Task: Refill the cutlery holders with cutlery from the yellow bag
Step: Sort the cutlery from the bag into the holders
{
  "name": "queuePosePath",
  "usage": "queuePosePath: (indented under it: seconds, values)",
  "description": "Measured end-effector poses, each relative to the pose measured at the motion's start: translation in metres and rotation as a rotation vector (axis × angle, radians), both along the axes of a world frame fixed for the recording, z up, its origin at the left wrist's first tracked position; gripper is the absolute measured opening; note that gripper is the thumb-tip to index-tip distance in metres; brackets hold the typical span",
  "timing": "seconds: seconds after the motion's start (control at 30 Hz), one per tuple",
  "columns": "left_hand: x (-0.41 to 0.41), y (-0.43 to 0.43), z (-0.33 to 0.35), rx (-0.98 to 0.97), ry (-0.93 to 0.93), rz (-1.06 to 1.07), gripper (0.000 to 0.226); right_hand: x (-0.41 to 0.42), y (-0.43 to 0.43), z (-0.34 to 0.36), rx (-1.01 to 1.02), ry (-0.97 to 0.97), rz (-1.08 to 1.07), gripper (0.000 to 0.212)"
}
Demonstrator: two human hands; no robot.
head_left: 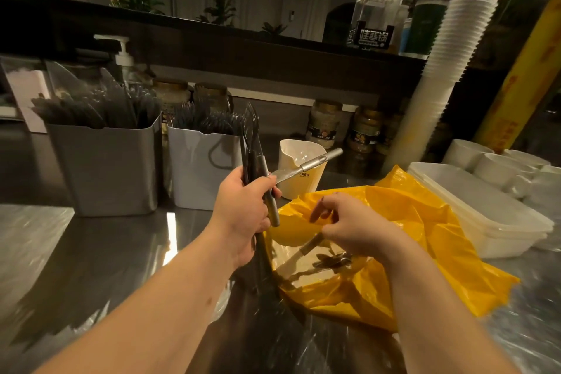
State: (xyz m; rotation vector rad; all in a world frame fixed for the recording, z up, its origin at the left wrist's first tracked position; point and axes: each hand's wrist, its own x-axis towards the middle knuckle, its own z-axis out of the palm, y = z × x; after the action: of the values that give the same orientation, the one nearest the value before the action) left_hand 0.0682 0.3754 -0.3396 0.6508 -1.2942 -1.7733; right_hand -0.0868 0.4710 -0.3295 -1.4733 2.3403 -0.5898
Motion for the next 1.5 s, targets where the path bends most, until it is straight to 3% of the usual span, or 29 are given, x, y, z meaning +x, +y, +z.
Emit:
queuePosePath:
  seconds: [0.2, 0.37, 0.47, 0.6, 0.77, 0.87, 0.93, 1.07, 1.17, 1.23, 1.37, 1.43, 1.5]
  values:
    - [0.0, -0.001, 0.0, -0.013, -0.018, 0.004, 0.009, 0.012, -0.003, -0.006, 0.165, 0.324, 0.082, 0.035]
    - [0.0, -0.002, -0.001, -0.013, -0.029, -0.001, 0.011, 0.022, -0.011, -0.016, 0.18, 0.301, 0.147, 0.022]
    - [0.003, -0.004, 0.001, 0.011, -0.003, -0.021, 0.011, 0.018, -0.007, -0.014, 0.149, 0.22, 0.166, 0.029]
    - [0.007, -0.009, 0.004, 0.057, 0.032, -0.048, 0.015, 0.011, 0.007, 0.003, -0.011, 0.095, 0.146, 0.039]
    - [0.01, -0.012, 0.005, 0.061, 0.034, -0.062, 0.014, -0.012, 0.025, 0.014, -0.253, 0.129, 0.073, 0.024]
    - [0.009, -0.01, 0.005, 0.023, -0.048, -0.127, 0.013, -0.013, 0.018, 0.011, -0.551, 0.25, -0.025, 0.057]
    - [0.008, -0.007, 0.004, 0.013, -0.094, -0.207, 0.015, -0.014, 0.011, 0.006, -0.616, 0.396, -0.071, 0.064]
    - [0.009, -0.001, 0.006, -0.008, -0.11, -0.334, 0.027, -0.02, 0.004, 0.0, -0.558, 0.535, -0.156, 0.02]
    - [0.008, 0.0, 0.006, 0.071, -0.037, -0.293, 0.044, -0.023, 0.001, 0.0, -0.449, 0.543, -0.181, 0.006]
    - [0.007, -0.001, 0.004, 0.101, -0.045, -0.275, 0.044, -0.021, 0.002, 0.004, -0.495, 0.391, -0.224, 0.014]
    - [0.005, 0.001, 0.001, 0.05, -0.061, -0.307, 0.032, 0.011, 0.006, 0.014, -0.819, -0.43, -0.202, 0.019]
    - [0.005, 0.003, -0.001, -0.019, -0.11, -0.29, 0.027, 0.025, 0.002, 0.013, -0.763, -0.788, -0.177, 0.014]
    - [0.003, 0.005, -0.001, -0.053, -0.144, -0.286, 0.025, 0.031, -0.003, 0.009, -0.665, -0.937, -0.203, 0.022]
